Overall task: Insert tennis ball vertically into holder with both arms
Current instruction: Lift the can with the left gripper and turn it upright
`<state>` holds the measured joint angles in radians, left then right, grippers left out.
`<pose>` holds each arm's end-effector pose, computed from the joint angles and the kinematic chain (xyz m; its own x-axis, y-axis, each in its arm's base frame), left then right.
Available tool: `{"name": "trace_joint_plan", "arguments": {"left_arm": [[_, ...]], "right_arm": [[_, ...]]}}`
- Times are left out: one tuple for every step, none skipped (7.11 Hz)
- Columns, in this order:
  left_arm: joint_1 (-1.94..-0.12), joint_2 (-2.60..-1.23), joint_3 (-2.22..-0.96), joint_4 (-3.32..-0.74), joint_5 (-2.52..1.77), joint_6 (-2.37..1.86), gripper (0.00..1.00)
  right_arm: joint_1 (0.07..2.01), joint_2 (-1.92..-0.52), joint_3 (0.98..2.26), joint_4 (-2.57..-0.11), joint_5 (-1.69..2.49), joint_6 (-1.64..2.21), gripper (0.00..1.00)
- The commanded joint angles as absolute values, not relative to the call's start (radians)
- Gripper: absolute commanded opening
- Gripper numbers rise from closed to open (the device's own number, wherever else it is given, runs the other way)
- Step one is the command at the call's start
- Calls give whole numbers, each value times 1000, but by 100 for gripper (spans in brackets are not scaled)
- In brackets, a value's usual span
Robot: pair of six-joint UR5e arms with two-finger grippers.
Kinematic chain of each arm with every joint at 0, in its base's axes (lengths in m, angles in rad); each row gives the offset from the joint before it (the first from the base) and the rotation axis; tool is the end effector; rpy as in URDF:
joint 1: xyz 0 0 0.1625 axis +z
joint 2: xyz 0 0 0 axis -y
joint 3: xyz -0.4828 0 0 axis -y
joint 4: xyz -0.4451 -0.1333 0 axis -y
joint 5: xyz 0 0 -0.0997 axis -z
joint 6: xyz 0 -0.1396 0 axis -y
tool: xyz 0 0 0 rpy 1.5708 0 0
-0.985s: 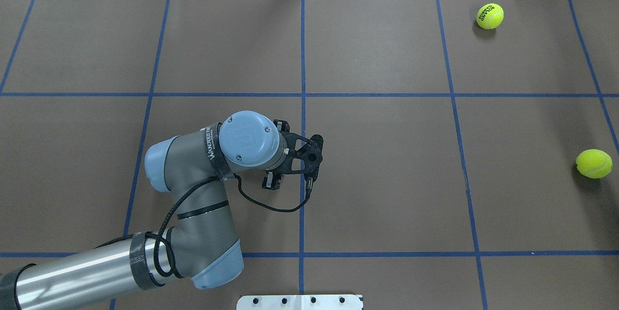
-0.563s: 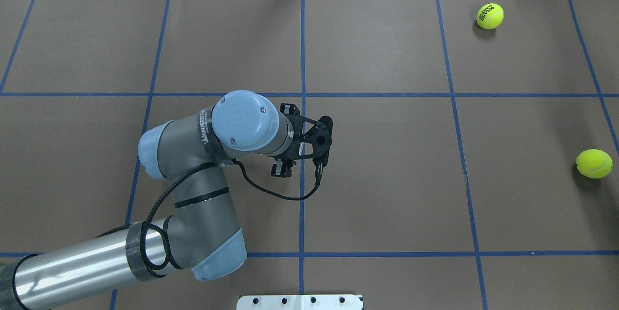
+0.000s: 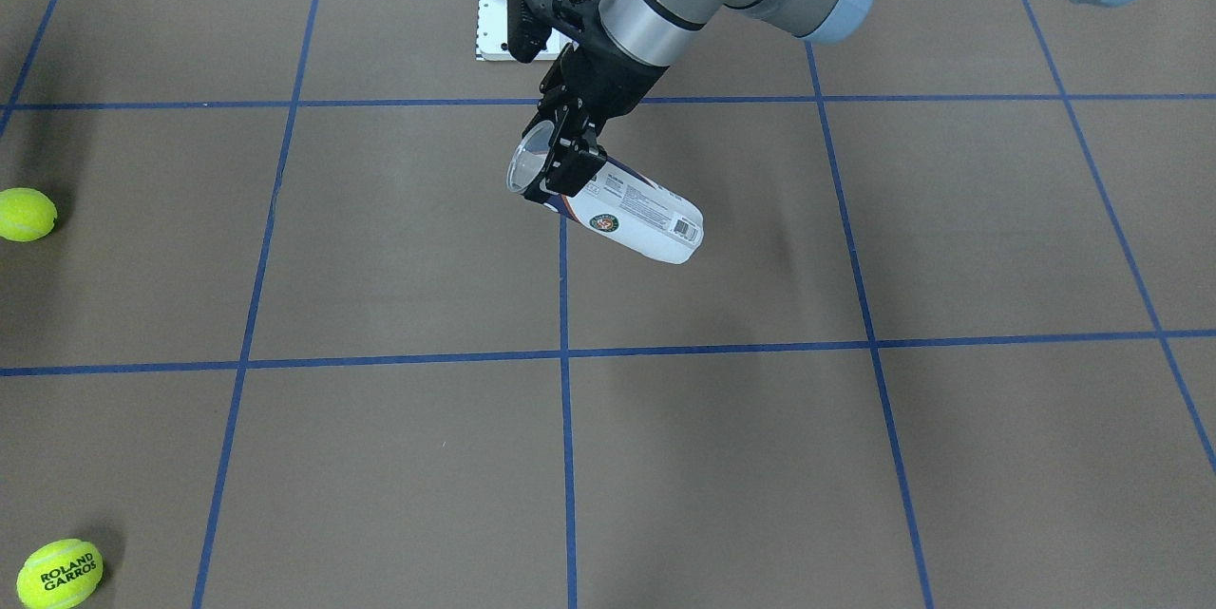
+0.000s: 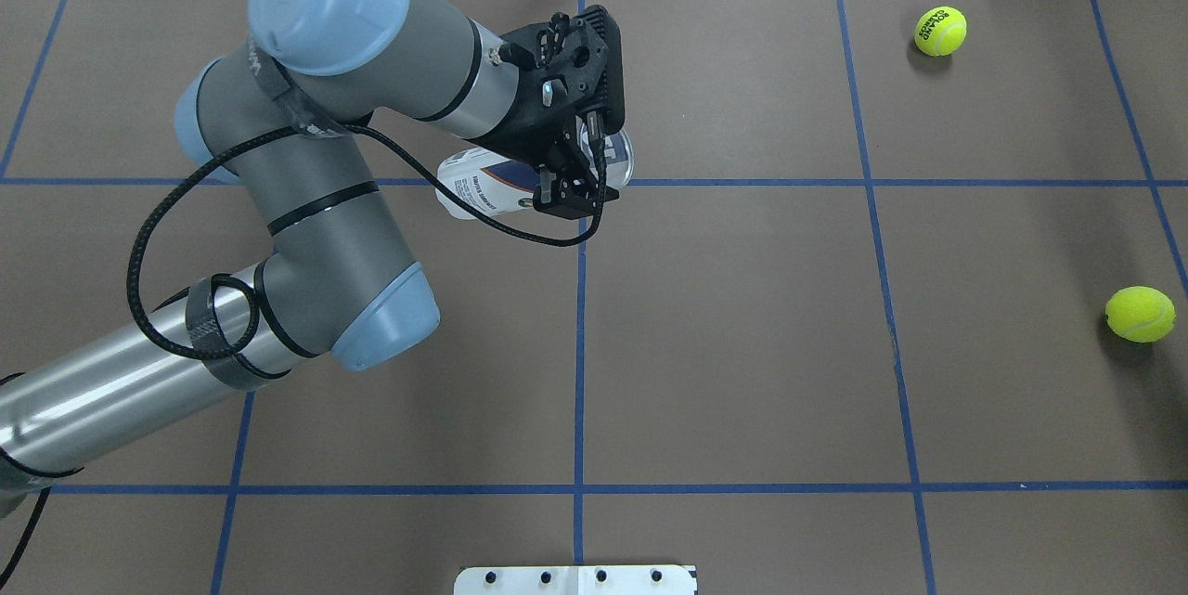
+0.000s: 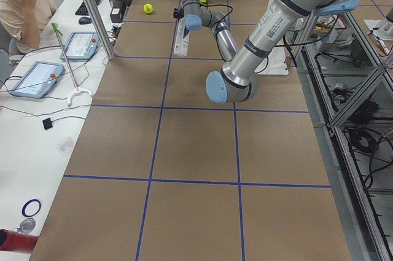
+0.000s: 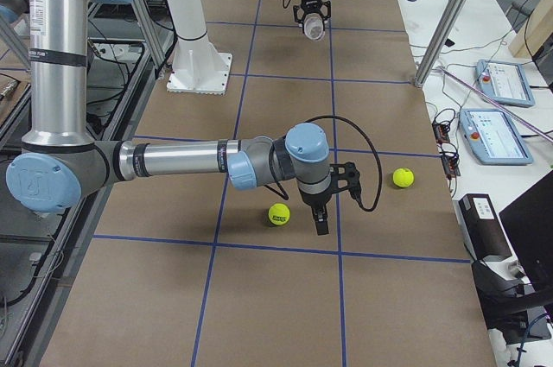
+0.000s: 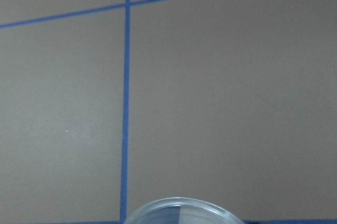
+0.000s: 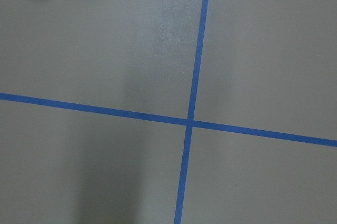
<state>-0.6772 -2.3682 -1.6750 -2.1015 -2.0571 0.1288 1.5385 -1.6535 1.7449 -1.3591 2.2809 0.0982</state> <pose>0.5478 -0.5277 0.0690 0.1778 0.9820 0.0632 -0.1315 -0.0400 0.9905 0.0252 -0.5312 0.6743 0.7510 -0.1244 0.6485 -0.0430 0.9708 0.2360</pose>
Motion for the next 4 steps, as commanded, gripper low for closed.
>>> {"name": "trace_joint_plan", "arguments": {"left_arm": [[-686, -2368, -1597, -2477, -2063, -128, 78], [-687, -2367, -1538, -2650, -2036, -235, 79], [-684, -2361, -1508, -2789, -1920, -344, 80], [-683, -2358, -1481, -2897, -1834, -421, 81]], "right_arm": [[1539, -1652, 1744, -1359, 2281, 98, 100], [1537, -1652, 1746, -1359, 2281, 98, 100], [1539, -1652, 1749, -1359, 2281, 98, 100], [1539, -1652, 1749, -1359, 2281, 98, 100]]}}
